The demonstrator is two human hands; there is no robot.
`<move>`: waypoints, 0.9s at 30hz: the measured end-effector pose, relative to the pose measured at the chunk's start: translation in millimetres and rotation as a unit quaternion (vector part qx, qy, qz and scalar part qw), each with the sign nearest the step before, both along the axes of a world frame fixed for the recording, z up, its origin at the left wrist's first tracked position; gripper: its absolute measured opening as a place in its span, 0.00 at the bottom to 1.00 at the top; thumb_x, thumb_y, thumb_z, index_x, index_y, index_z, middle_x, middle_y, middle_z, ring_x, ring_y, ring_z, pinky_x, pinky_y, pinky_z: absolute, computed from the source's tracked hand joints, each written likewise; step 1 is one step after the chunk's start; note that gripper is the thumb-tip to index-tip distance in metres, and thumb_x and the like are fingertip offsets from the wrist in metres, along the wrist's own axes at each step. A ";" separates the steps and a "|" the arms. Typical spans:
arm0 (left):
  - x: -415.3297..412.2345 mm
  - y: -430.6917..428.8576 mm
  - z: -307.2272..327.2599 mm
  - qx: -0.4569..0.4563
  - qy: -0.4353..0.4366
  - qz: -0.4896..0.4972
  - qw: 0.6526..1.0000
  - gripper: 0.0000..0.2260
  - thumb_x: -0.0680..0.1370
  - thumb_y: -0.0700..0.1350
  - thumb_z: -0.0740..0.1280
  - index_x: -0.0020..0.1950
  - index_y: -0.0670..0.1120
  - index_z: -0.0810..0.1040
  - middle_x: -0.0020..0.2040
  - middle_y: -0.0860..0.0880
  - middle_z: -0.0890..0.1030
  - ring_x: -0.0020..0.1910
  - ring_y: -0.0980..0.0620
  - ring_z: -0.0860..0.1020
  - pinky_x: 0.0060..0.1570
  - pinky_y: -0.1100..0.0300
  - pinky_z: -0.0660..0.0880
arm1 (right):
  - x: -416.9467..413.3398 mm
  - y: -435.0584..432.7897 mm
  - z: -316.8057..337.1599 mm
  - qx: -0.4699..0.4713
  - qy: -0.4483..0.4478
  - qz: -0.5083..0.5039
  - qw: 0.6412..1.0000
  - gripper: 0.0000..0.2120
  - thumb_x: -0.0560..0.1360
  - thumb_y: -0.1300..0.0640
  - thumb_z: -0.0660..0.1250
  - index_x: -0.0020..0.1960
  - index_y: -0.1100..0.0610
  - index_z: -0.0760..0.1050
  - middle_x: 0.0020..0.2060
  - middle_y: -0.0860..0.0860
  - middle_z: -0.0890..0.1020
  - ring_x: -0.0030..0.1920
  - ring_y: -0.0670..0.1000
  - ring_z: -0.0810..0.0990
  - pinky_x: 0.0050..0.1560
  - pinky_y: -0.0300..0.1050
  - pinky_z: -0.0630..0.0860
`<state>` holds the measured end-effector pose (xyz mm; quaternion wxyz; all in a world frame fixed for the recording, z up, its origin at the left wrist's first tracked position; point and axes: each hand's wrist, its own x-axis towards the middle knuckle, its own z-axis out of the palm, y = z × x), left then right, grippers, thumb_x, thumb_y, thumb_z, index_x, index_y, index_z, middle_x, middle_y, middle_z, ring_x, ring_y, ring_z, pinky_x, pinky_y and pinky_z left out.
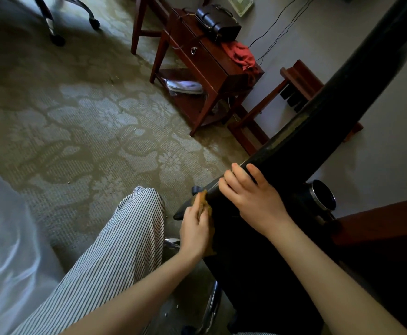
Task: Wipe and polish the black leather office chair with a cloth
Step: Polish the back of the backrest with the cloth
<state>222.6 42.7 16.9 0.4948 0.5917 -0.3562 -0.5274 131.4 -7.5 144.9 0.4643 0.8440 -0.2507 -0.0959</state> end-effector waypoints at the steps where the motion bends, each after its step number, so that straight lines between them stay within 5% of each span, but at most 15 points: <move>1: -3.3 -0.9 9.4 -0.025 -0.006 0.010 1.000 0.17 0.80 0.42 0.59 0.69 0.49 0.70 0.49 0.50 0.74 0.49 0.55 0.75 0.42 0.72 0.65 | -0.4 -2.6 -0.1 -0.004 -0.001 0.006 1.000 0.31 0.78 0.67 0.37 0.50 0.57 0.80 0.49 0.53 0.82 0.60 0.55 0.68 0.69 0.51 0.50; 8: -12.8 3.8 16.0 -0.102 -0.141 0.027 0.984 0.29 0.77 0.39 0.60 0.75 0.57 0.57 0.52 0.54 0.70 0.48 0.55 0.73 0.46 0.64 0.66 | -1.3 -7.1 -1.3 -0.018 0.033 0.014 0.999 0.28 0.77 0.66 0.39 0.52 0.58 0.79 0.49 0.54 0.81 0.59 0.56 0.68 0.69 0.52 0.50; 13: -4.6 1.0 -36.9 -0.015 -0.231 -0.017 0.973 0.29 0.77 0.40 0.60 0.76 0.56 0.55 0.52 0.49 0.70 0.48 0.50 0.73 0.43 0.60 0.66 | -2.5 -10.0 -1.3 -0.025 0.043 0.014 0.999 0.25 0.76 0.66 0.40 0.53 0.59 0.75 0.50 0.54 0.81 0.59 0.57 0.68 0.68 0.53 0.50; 18: 9.2 -17.2 -89.2 0.119 -0.099 -0.021 0.988 0.25 0.79 0.36 0.58 0.75 0.51 0.60 0.61 0.44 0.70 0.55 0.51 0.74 0.51 0.66 0.66 | -8.1 -10.3 -7.8 -0.034 0.043 0.020 0.998 0.21 0.75 0.67 0.40 0.57 0.60 0.70 0.52 0.53 0.81 0.60 0.56 0.67 0.69 0.53 0.49; 21: 10.2 -35.8 -114.3 0.176 -0.069 -0.027 0.982 0.21 0.79 0.35 0.55 0.71 0.47 0.66 0.54 0.43 0.76 0.42 0.54 0.75 0.43 0.64 0.71 | -7.3 -15.8 -7.6 -0.031 0.041 0.024 0.998 0.21 0.74 0.66 0.41 0.57 0.60 0.69 0.52 0.52 0.81 0.60 0.56 0.67 0.69 0.53 0.49; 23: 7.0 -36.8 -125.4 0.191 -0.028 -0.026 0.981 0.20 0.79 0.36 0.55 0.71 0.47 0.67 0.59 0.43 0.77 0.52 0.48 0.77 0.54 0.56 0.74 | -8.0 -16.9 -8.2 -0.031 0.040 0.030 0.998 0.19 0.73 0.65 0.45 0.57 0.60 0.69 0.52 0.52 0.81 0.60 0.56 0.67 0.69 0.53 0.49; 25: 4.4 -33.5 -129.8 0.186 0.011 -0.027 0.982 0.21 0.79 0.37 0.55 0.72 0.48 0.66 0.65 0.43 0.74 0.64 0.46 0.72 0.67 0.47 0.66 | -8.1 -16.5 -9.0 -0.030 0.041 0.035 0.998 0.17 0.71 0.64 0.49 0.57 0.60 0.70 0.52 0.52 0.81 0.60 0.56 0.67 0.70 0.53 0.49; 27: 2.6 -26.8 -119.1 0.134 0.037 -0.020 0.990 0.21 0.79 0.37 0.56 0.72 0.48 0.65 0.65 0.44 0.73 0.64 0.49 0.72 0.68 0.49 0.66 | -5.8 -16.6 -7.7 -0.031 0.044 0.032 0.998 0.17 0.70 0.62 0.52 0.56 0.60 0.70 0.51 0.53 0.81 0.60 0.56 0.67 0.70 0.52 0.49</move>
